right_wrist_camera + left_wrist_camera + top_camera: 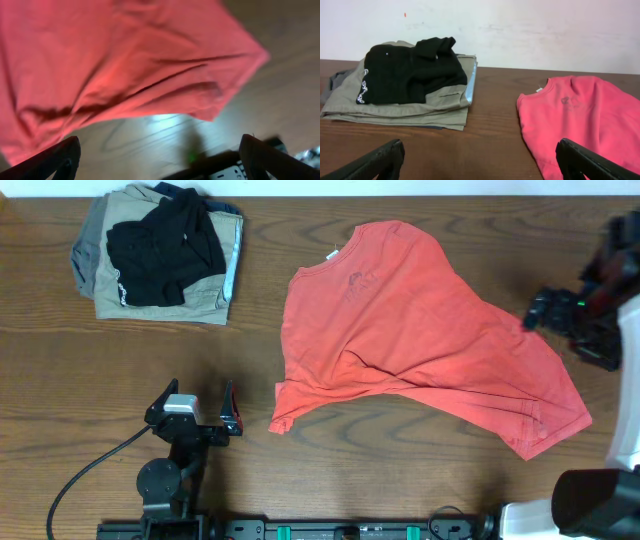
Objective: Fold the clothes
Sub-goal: 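Release the t-shirt and move the right gripper to its lower right hem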
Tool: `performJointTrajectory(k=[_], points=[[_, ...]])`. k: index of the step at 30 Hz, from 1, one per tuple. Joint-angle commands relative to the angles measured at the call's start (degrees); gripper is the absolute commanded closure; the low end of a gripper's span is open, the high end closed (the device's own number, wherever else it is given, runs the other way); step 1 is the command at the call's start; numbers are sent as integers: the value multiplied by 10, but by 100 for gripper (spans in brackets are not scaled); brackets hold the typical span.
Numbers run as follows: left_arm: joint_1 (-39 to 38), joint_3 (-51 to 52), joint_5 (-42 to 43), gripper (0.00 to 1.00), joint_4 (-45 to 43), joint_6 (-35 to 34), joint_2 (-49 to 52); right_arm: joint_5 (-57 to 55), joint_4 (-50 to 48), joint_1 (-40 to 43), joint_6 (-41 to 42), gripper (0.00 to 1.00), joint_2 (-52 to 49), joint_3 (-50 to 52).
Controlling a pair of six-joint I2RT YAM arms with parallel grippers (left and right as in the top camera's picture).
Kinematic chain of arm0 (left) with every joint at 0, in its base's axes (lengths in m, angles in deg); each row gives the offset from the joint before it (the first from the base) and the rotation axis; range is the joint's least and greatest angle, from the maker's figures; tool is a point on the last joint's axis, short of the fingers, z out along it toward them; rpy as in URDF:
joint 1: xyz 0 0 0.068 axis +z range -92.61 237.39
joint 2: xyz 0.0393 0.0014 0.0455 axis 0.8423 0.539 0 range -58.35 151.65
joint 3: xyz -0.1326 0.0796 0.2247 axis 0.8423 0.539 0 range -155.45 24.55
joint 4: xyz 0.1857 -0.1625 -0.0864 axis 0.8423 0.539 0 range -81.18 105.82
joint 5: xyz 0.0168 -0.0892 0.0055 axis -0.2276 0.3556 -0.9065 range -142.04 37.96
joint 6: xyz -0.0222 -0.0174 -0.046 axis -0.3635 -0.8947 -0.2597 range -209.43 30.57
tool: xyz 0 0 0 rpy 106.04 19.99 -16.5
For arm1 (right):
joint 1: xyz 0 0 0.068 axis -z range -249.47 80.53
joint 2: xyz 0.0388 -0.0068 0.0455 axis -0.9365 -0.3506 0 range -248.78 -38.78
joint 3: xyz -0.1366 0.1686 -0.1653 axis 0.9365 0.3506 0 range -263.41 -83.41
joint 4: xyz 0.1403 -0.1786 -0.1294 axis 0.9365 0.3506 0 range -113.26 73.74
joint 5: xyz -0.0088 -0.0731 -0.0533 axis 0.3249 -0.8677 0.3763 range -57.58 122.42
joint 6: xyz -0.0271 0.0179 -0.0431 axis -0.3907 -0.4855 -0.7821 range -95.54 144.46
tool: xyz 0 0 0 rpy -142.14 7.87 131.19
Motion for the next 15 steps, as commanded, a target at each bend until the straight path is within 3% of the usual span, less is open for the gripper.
performJointTrajectory(k=[1, 8, 15], points=[[2, 10, 5, 2, 18, 8, -4, -19, 2, 57, 13, 1, 1, 5], [2, 10, 5, 2, 18, 8, -4, -19, -14, 108, -21, 1, 1, 83], [2, 10, 5, 2, 18, 8, -4, -13, -112, 108, -26, 15, 1, 226]])
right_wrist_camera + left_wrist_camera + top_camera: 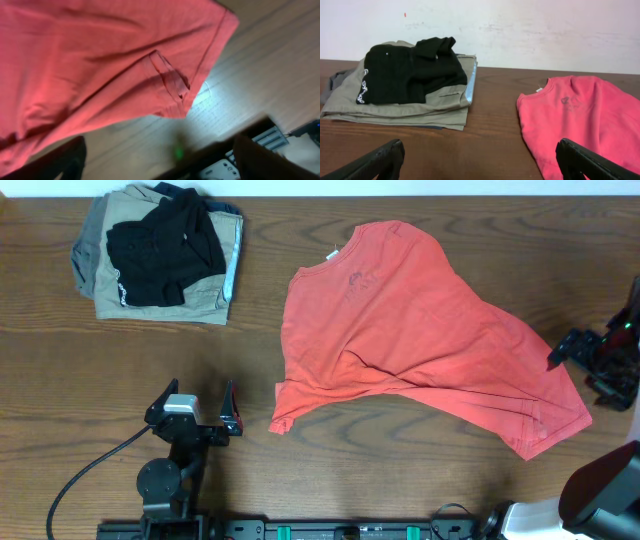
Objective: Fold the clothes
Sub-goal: 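Release the t-shirt and move the right gripper to its lower right hem, then grasp the lower right hem corner of the t-shirt with the right gripper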
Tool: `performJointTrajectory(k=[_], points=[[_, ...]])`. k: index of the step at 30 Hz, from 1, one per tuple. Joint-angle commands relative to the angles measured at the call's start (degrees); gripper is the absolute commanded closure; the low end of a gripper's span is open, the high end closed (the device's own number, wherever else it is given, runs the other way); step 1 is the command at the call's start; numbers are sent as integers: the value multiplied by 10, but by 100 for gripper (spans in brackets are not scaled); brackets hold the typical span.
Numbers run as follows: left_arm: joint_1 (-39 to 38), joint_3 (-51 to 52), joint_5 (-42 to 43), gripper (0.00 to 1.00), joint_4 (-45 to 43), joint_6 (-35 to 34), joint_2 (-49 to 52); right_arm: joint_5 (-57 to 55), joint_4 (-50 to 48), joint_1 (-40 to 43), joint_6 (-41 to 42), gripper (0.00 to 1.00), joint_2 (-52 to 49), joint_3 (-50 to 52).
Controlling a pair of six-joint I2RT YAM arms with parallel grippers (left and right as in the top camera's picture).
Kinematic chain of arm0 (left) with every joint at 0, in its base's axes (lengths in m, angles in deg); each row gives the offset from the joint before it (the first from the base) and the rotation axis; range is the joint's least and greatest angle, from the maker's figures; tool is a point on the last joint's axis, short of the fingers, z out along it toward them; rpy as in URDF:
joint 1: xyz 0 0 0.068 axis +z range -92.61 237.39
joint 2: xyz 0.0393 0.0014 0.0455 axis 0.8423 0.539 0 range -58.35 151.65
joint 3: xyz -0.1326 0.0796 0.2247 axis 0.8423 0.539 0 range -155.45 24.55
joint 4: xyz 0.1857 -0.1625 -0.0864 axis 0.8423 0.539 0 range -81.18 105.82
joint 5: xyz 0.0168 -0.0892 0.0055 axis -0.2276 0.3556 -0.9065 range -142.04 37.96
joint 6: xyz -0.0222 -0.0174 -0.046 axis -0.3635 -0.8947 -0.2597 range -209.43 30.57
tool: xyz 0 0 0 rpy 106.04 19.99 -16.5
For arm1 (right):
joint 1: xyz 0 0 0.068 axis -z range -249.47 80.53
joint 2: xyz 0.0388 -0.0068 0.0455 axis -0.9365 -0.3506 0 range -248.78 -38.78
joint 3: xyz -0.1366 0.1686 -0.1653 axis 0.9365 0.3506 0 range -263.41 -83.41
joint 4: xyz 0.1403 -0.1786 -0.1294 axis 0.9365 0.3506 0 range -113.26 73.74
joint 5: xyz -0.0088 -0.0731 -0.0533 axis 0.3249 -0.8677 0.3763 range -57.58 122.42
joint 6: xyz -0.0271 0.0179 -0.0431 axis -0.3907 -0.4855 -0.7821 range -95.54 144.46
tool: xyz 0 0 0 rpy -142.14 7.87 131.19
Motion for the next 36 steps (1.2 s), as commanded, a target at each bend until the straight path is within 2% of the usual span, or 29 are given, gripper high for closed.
performJointTrajectory(k=[1, 3, 5, 6, 8, 10, 12, 14, 18, 25, 28, 32, 36], points=[[2, 10, 5, 2, 18, 8, -4, 0, -40, 2, -6, 19, 1, 61], [2, 10, 6, 2, 18, 8, -4, 30, -70, 2, -6, 21, 0, 92], [2, 10, 5, 2, 18, 8, -4, 63, -99, 2, -5, 39, 0, 110], [2, 10, 5, 2, 18, 8, -4, 74, -112, 2, -3, 42, 0, 118], [2, 10, 5, 2, 18, 8, -4, 89, -141, 2, 10, 41, 0, 137], [2, 10, 5, 2, 18, 8, -4, 79, -176, 2, 12, 28, 0, 157], [2, 10, 5, 2, 18, 8, -4, 68, -208, 2, 14, 28, 0, 178], [2, 10, 5, 2, 18, 8, -4, 63, -235, 2, 33, 36, 0, 201], [2, 10, 5, 2, 18, 8, -4, 51, -281, 3, 51, 45, 0, 235], [1, 10, 5, 2, 18, 8, -4, -55, -280, 3, 58, 51, 0, 243], [1, 10, 5, 2, 18, 8, -4, -97, -285, 3, 58, 58, 0, 252], [1, 10, 5, 2, 18, 8, -4, -84, -309, 3, 49, 56, 0, 268], [1, 10, 5, 2, 19, 8, -4, -27, -346, 3, -7, 52, 0, 282]])
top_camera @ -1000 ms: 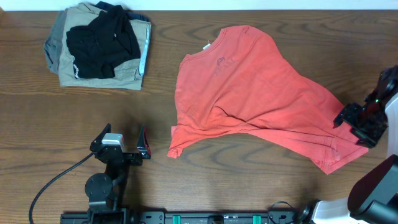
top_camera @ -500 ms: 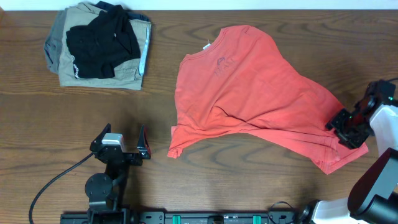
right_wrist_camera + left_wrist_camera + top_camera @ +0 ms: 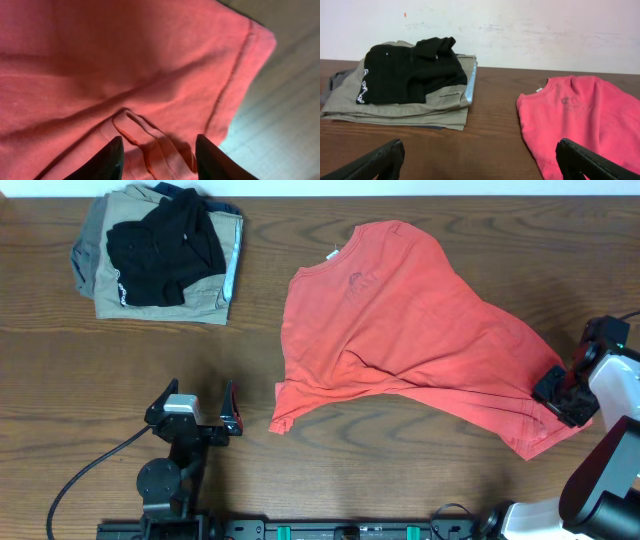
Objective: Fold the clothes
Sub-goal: 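Grasp the lower right hem corner of the t-shirt with the right gripper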
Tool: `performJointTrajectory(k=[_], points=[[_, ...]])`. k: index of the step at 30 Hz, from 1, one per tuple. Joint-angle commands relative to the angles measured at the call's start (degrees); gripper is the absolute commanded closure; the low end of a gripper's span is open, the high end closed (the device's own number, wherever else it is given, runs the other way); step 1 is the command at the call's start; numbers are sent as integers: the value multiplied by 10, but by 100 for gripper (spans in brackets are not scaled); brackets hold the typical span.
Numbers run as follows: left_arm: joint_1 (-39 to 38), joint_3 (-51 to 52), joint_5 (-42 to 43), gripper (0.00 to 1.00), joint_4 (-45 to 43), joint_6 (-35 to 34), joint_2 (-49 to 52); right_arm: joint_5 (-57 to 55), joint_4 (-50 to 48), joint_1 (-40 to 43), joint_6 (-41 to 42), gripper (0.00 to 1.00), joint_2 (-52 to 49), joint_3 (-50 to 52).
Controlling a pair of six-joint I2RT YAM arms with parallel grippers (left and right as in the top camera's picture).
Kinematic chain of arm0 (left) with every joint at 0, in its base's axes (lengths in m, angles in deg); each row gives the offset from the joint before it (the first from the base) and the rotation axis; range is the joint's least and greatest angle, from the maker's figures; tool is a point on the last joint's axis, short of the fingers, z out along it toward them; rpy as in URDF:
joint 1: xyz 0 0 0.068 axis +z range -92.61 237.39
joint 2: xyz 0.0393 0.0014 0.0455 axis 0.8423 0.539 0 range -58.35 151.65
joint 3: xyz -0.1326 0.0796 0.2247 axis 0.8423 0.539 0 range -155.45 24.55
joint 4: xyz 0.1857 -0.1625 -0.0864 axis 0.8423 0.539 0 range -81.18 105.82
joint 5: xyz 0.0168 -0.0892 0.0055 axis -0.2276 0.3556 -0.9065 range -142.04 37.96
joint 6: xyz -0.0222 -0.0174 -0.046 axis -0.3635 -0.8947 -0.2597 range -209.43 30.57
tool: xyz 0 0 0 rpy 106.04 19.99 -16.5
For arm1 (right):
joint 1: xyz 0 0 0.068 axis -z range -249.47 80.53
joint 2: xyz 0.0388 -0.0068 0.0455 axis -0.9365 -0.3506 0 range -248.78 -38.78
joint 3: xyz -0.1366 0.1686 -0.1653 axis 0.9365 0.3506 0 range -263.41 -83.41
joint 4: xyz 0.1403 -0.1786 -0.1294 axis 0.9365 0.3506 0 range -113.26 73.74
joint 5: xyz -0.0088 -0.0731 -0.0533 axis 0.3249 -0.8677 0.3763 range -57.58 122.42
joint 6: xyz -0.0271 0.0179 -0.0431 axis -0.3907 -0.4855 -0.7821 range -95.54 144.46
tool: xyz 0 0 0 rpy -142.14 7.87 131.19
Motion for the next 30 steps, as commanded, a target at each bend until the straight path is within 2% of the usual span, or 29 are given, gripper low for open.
performJointTrajectory(k=[1, 5, 12, 19, 30], points=[[1, 10, 5, 2, 18, 8, -4, 40, -18, 3, -52, 51, 0, 10], [1, 10, 5, 2, 18, 7, -4, 42, -25, 3, -54, 51, 0, 15], [1, 10, 5, 2, 18, 8, -4, 53, -43, 3, -55, 58, 0, 34], [1, 10, 5, 2, 18, 7, -4, 53, -57, 2, -55, 69, 0, 43], [1, 10, 5, 2, 18, 8, -4, 58, -73, 2, -55, 64, 0, 52]])
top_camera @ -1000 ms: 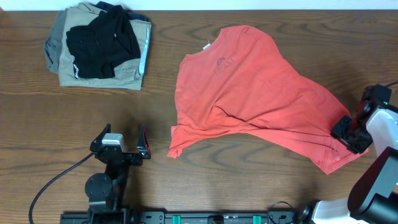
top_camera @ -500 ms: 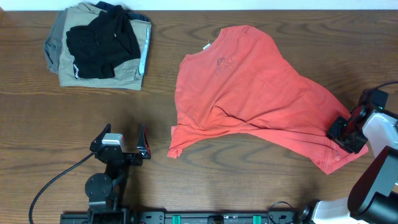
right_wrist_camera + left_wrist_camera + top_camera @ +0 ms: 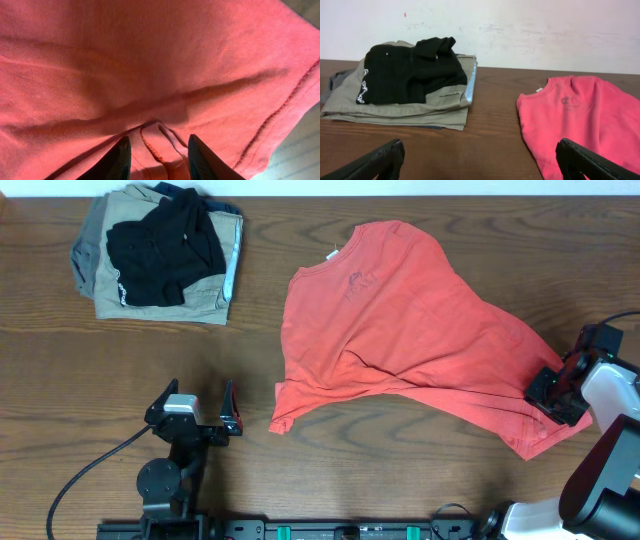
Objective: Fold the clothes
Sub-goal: 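Grasp the lower right hem corner of the t-shirt with the right gripper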
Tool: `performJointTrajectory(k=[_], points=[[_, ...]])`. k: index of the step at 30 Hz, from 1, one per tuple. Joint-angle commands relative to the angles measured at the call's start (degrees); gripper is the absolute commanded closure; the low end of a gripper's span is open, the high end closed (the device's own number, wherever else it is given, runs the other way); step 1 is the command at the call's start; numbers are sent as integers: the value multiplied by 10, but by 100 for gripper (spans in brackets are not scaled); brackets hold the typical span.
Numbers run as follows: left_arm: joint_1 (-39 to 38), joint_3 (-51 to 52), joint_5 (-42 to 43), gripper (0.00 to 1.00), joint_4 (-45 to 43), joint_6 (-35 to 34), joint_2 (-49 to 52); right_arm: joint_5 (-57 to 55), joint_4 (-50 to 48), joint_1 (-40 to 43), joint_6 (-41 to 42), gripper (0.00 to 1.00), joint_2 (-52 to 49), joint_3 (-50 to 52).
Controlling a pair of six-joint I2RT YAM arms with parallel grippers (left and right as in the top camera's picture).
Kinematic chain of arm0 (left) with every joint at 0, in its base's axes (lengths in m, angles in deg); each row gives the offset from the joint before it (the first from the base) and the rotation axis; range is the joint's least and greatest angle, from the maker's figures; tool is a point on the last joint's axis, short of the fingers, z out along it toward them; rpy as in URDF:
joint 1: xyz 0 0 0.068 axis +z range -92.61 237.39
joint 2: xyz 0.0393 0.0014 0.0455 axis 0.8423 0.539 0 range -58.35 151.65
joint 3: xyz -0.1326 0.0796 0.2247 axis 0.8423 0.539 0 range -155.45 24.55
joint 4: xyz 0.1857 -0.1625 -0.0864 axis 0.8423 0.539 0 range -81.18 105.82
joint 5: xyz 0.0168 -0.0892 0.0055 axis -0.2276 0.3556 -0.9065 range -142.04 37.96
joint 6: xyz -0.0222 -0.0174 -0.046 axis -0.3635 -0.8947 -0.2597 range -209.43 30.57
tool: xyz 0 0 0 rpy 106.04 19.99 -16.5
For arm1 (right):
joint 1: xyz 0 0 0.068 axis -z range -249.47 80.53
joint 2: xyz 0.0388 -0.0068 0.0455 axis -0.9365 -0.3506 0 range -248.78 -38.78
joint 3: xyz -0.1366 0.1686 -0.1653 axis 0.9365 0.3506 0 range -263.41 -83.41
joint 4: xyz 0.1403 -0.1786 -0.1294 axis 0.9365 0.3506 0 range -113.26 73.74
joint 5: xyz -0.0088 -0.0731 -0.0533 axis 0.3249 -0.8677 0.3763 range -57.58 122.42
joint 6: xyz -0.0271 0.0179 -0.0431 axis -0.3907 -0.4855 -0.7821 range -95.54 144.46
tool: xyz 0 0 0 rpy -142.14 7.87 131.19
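A red T-shirt (image 3: 400,330) lies spread and rumpled across the middle and right of the table, neck toward the back. My right gripper (image 3: 556,393) is low over its front-right corner. In the right wrist view that gripper (image 3: 159,160) is open, its dark fingertips (image 3: 121,159) on either side of a raised fold of hem (image 3: 159,140). The red T-shirt (image 3: 580,120) also shows at the right of the left wrist view. My left gripper (image 3: 196,406) stands open near the front left, off the shirt, and the same gripper (image 3: 477,165) has only bare wood between its fingers.
A pile of folded clothes (image 3: 160,255), khaki with a black garment on top, sits at the back left; the same pile (image 3: 405,82) lies ahead of the left gripper. A white wall (image 3: 520,30) backs the table. A black cable (image 3: 85,475) trails from the left arm.
My right gripper has shifted slightly left and closer onto the shirt's corner, so the hem fold sits more squarely between its fingers, which stand a little narrower. The left arm and the shirt are unchanged.
My right gripper was first off the shirt's right edge, farther back. It then stood nearer the front beside the corner, and later open over the corner's hem fold. Now it is closer on that fold. The left gripper stayed open and still throughout.
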Motion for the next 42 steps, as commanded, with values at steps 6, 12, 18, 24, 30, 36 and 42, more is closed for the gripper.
performJointTrajectory(k=[6, 12, 18, 24, 30, 36, 42], points=[[1, 10, 5, 2, 18, 7, -4, 5, -5, 2, -3, 68, 0, 11], [1, 10, 5, 2, 18, 8, -4, 6, -9, 2, -3, 68, 0, 16], [1, 10, 5, 2, 18, 7, -4, 7, -9, 2, -3, 84, 0, 16], [1, 10, 5, 2, 18, 8, -4, 7, -14, 2, -3, 99, 0, 13], [1, 10, 5, 2, 18, 7, -4, 7, 8, 2, -1, 99, 0, -10], [1, 10, 5, 2, 18, 7, -4, 7, 22, 2, 1, 98, 0, -20], [1, 10, 5, 2, 18, 7, -4, 4, 18, 2, 1, 52, 0, -18]])
